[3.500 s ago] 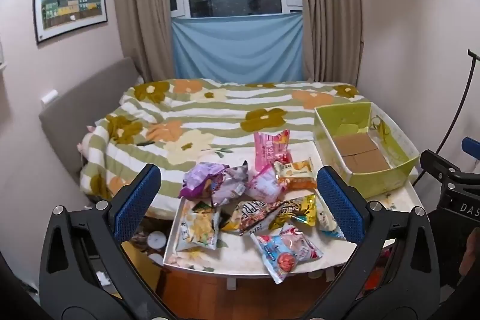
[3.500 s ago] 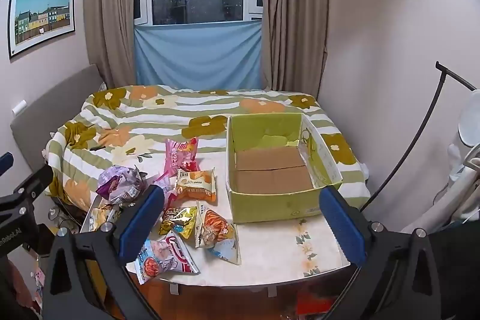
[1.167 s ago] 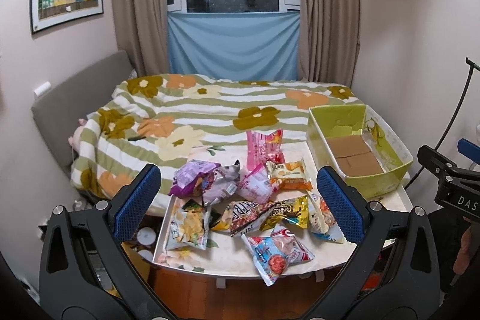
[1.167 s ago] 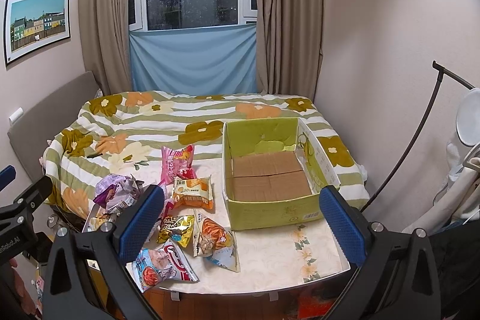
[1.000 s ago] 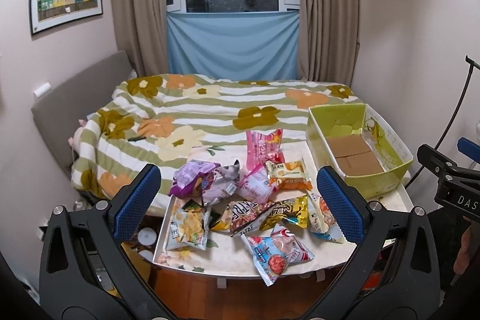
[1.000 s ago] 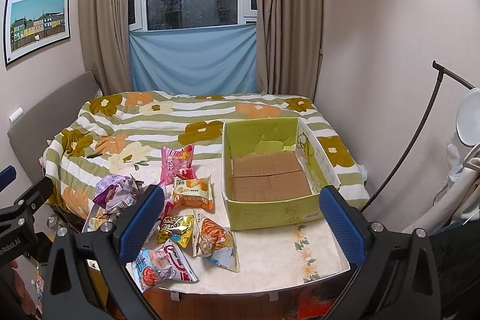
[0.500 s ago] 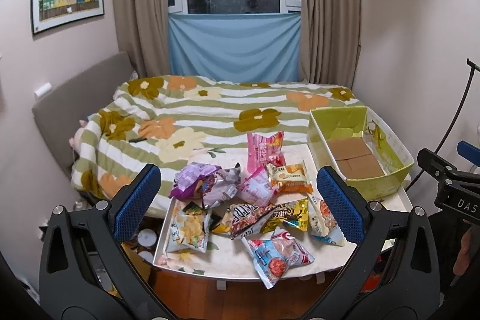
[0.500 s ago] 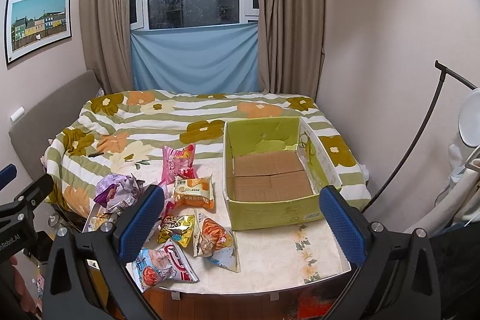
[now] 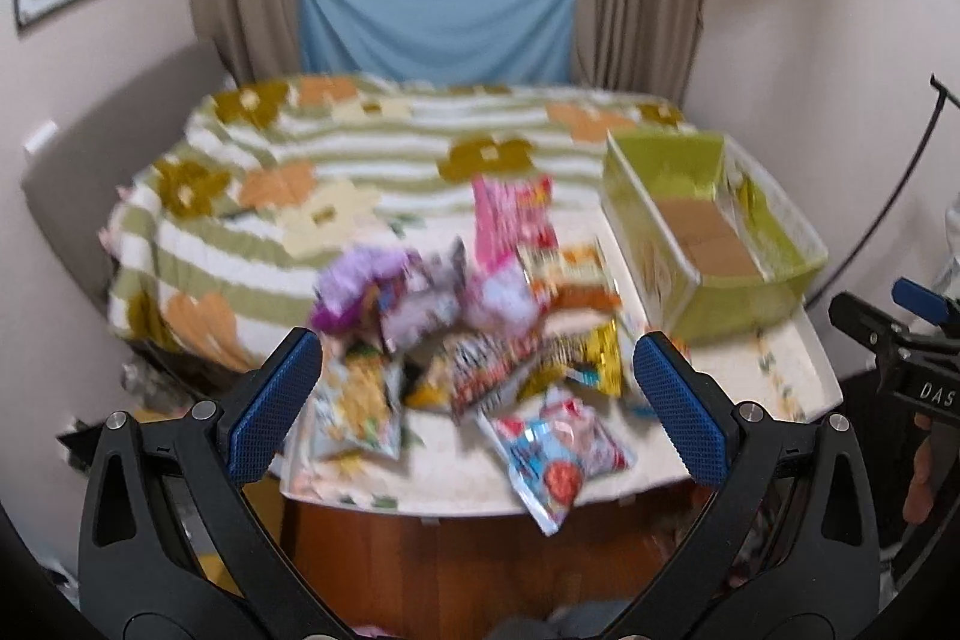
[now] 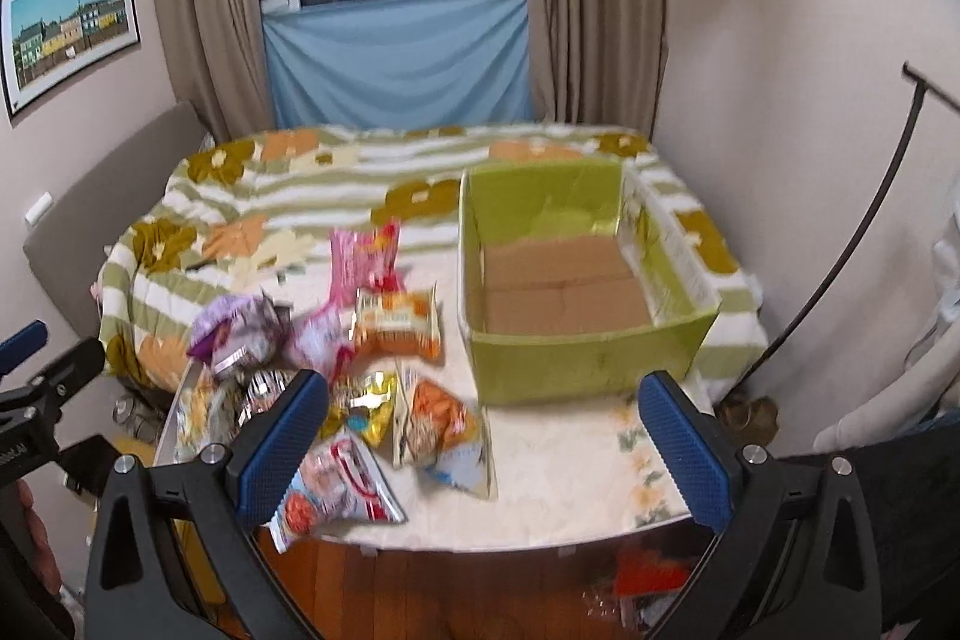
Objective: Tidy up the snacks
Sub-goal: 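Grasp the blue OISHI bag with the left gripper while the right grasps the orange chip bag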
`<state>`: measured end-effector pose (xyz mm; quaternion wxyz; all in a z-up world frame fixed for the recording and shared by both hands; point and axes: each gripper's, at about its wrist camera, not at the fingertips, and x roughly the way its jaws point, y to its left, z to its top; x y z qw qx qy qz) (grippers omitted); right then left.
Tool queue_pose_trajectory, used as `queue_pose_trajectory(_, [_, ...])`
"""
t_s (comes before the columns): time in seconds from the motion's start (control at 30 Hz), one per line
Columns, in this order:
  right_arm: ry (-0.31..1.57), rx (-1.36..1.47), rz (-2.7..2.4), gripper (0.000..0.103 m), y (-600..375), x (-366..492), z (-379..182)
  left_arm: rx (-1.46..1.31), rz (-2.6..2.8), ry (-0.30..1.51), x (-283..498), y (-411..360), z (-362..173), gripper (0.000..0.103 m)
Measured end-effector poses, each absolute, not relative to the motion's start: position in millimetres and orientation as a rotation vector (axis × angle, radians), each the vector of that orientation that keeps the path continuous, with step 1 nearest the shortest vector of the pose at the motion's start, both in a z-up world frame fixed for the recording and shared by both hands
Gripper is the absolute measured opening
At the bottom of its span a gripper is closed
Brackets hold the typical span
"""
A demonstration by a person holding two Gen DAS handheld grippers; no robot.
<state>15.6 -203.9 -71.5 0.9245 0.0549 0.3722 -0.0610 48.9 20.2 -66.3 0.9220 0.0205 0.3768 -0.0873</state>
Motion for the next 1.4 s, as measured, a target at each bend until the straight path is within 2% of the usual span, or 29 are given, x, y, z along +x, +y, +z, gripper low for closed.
queue_pose_trajectory(0.43, [0.969, 0.129, 0.117, 0.103, -210, 66, -184, -0.186, -0.155, 1.095, 85, -6, -204, 0.102])
queue_pose_trajectory(0.7, [1.026, -0.004, 0.266, 0.103, -200, 96, -241, -0.180, -0.120, 1.173, 102, -36, -244, 0.102])
queue_pose_trajectory(1.0, [0.965, -0.170, 0.513, 0.103, -190, 106, -260, -0.244, -0.064, 1.255, 120, -50, -279, 0.101])
queue_pose_trajectory(1.17, [0.961, -0.247, 0.547, 0.103, -185, 115, -275, -0.267, -0.055, 1.280, 125, -55, -292, 0.087])
queue_pose_trajectory(1.27, [0.957, -0.263, 0.560, 0.103, -183, 122, -281, -0.277, -0.059, 1.291, 127, -59, -299, 0.084])
queue_pose_trajectory(1.4, [0.953, -0.301, 0.580, 0.093, -180, 128, -288, -0.273, -0.050, 1.296, 131, -61, -300, 0.078])
